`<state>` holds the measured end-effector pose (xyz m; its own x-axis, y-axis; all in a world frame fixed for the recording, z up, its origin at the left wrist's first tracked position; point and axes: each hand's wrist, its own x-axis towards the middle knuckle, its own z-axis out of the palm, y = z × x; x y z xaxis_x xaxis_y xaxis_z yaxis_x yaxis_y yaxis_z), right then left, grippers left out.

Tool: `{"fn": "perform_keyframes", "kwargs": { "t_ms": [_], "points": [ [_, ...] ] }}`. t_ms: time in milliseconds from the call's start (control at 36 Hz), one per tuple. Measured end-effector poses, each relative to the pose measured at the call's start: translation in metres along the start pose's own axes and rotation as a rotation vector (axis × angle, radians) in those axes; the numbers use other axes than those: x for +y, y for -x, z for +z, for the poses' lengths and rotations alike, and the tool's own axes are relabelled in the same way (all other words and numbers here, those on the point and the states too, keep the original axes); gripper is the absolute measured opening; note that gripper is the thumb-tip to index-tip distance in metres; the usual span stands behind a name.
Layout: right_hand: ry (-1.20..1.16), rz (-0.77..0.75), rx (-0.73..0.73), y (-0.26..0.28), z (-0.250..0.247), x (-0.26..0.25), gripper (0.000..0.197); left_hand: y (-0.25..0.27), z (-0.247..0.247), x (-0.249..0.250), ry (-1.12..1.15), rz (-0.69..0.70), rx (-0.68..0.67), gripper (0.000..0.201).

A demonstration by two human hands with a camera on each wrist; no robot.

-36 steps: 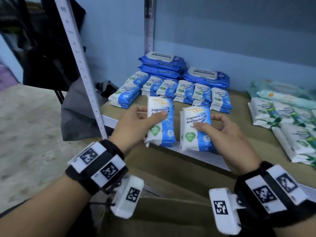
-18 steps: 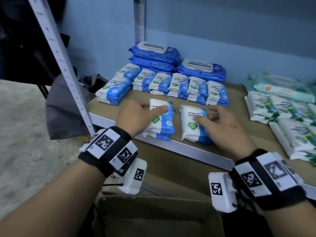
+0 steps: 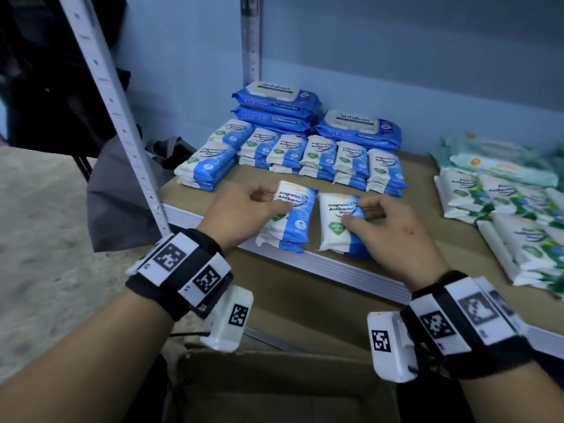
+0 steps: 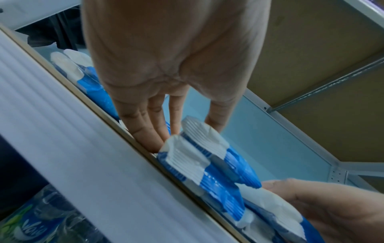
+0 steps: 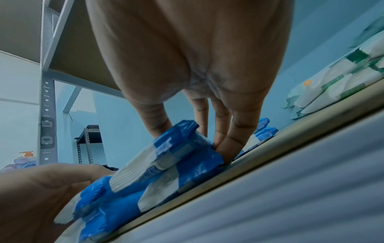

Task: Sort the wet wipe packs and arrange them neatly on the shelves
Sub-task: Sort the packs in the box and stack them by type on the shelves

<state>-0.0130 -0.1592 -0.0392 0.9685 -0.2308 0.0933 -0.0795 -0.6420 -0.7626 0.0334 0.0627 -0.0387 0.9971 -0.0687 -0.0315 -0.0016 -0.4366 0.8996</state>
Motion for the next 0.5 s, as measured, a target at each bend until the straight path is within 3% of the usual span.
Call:
{"fn": "perform_keyframes", "kwargs": {
  "t_ms": [167, 250, 306, 389, 500],
  "points": [
    [0.021, -0.021, -0.017, 0.003, 0.004, -0.005, 0.038, 0.003, -0.003, -0.001, -0.019, 0.034, 0.028, 0.044],
    [0.038, -0.038, -0.035, 0.003, 0.007, -0.009, 0.040, 0.004, -0.007, -0.004, -0.116, 0.154, 0.141, 0.047],
    [0.035, -0.055, -0.037, 0.002, 0.011, -0.013, 0.041, 0.005, -0.011, -0.005, -0.176, 0.229, 0.165, 0.039],
    [0.030, -0.056, -0.038, 0.001, 0.019, -0.019, 0.041, 0.008, -0.019, -0.004, -0.202, 0.270, 0.120, 0.025],
    [-0.008, -0.037, -0.026, -0.002, 0.028, -0.022, 0.040, 0.013, -0.032, -0.003, -0.261, 0.243, 0.036, 0.025]
  ]
}}
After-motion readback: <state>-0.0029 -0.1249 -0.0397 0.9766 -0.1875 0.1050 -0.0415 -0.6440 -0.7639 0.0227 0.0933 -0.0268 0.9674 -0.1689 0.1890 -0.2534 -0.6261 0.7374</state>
